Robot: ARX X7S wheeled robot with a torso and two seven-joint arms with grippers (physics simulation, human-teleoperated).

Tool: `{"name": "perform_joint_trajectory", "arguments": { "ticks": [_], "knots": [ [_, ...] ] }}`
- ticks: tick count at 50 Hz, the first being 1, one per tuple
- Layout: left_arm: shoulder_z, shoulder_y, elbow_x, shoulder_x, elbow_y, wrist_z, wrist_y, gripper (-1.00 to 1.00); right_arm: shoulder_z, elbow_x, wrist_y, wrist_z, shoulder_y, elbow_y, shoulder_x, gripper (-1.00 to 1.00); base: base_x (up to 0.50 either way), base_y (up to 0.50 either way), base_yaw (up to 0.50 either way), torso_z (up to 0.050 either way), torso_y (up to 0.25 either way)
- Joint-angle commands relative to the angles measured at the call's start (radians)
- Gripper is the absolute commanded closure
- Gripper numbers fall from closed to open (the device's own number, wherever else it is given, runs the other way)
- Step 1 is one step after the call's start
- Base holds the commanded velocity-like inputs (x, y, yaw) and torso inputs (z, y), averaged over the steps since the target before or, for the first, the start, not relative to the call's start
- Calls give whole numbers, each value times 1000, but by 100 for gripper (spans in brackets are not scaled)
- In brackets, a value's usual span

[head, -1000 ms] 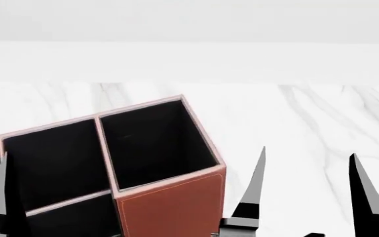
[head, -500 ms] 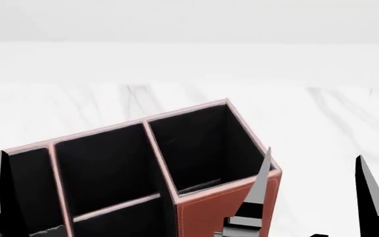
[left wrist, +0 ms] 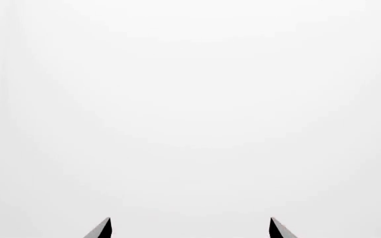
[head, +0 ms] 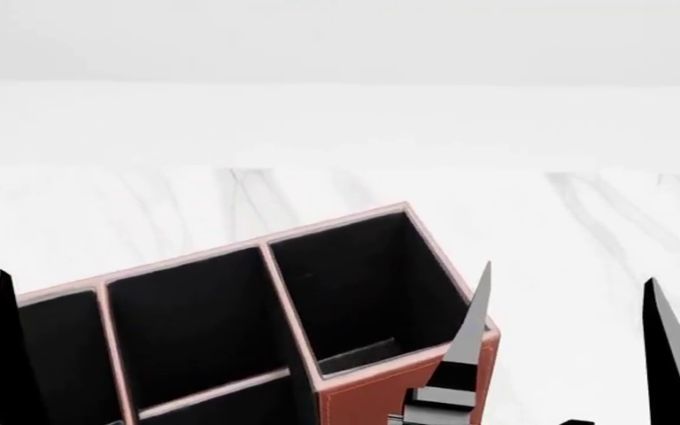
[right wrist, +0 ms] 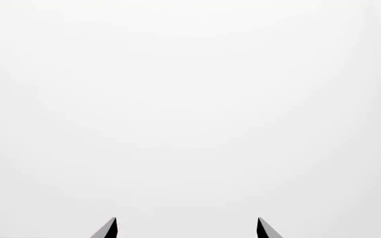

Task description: Pick up the book and place it in the front compartment of the caddy.

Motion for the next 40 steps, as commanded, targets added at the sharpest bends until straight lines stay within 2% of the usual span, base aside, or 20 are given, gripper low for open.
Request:
{"name": "perform_joint_trajectory", "arguments": {
  "ticks": [1,8,9,11,16,18,19,26,28,29,32,34,40],
  "knots": [
    [-1,0,-14,-11,8,-14,-2,-100,-9,1,10,16,5,-2,11,-100,0,0,0,49,0],
    [0,-4,-23,-18,7,-25,-3,-100,-21,-32,67,56,24,-7,16,-100,0,0,0,49,0],
    [0,-3,-25,-18,3,-24,1,-100,-32,-51,7,47,17,10,21,-100,0,0,0,49,0],
    [2,-12,-29,-16,6,-33,-13,-100,-44,-73,24,57,20,6,25,-100,0,0,0,40,0],
    [-3,-11,-64,-8,6,-34,0,-100,-41,-53,6,50,14,0,28,-100,0,0,0,0,0],
    [-17,9,-138,0,12,7,62,-100,-37,-46,7,50,15,-4,30,-100,0,0,0,0,0],
    [-5,-2,-134,-15,17,-5,16,-100,-34,-43,6,49,14,-8,33,-100,0,0,0,0,0],
    [36,-40,-151,-58,39,1,51,-100,-31,-32,2,50,8,-21,40,-100,0,0,0,0,0],
    [29,-50,-189,-64,31,0,45,-100,-32,-30,6,52,11,-24,41,-100,0,0,0,0,0],
    [-39,-41,-325,-23,7,-7,102,-100,-33,-29,4,51,11,-22,42,-100,0,0,0,0,0],
    [-31,-71,-327,-64,11,-19,51,-100,-34,-28,-1,51,12,-18,44,-100,0,0,0,0,0],
    [-56,-131,-424,-128,22,-64,-57,-100,-36,-28,-9,50,10,-9,45,-100,0,0,0,0,0],
    [-35,-197,-535,-205,33,-66,-123,-100,-38,-25,-5,54,13,-13,50,-100,0,0,0,0,0]
  ]
}}
